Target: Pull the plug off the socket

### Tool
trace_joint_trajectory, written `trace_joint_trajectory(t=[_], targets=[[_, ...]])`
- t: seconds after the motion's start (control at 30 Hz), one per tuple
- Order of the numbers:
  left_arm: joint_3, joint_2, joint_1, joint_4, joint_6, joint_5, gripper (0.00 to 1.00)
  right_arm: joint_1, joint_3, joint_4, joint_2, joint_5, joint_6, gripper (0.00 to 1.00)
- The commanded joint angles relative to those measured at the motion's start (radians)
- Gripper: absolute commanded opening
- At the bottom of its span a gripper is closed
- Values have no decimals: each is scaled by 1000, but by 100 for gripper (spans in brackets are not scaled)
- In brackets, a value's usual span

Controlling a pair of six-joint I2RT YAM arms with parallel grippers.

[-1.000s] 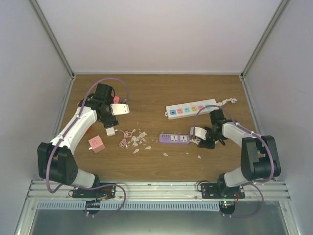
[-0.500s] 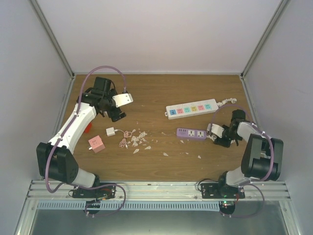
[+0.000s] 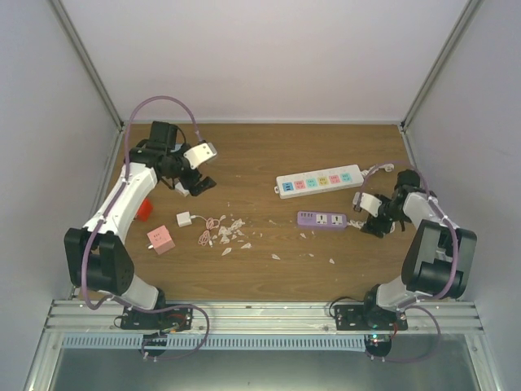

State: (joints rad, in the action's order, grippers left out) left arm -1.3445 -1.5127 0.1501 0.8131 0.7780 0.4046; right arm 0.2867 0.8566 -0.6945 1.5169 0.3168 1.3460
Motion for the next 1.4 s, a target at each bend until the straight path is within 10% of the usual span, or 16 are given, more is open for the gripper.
trace_joint_trajectory(t=[0.0,0.53,0.87,1.37], targets=[[-70,-16,-59,-30,-72,158,99,9,122,-100,-22,113,-32,88],[-145,-20,-247,-193,-373,241,99,-94,505,-100,-34,570,-492,100],[84,63,-249,-370,-486,275,99,-198,248,504,-179,630,-1057,100],[319,135,-158,-475,-513,157,99,-203,-22,666,-232,591,-1078,100]])
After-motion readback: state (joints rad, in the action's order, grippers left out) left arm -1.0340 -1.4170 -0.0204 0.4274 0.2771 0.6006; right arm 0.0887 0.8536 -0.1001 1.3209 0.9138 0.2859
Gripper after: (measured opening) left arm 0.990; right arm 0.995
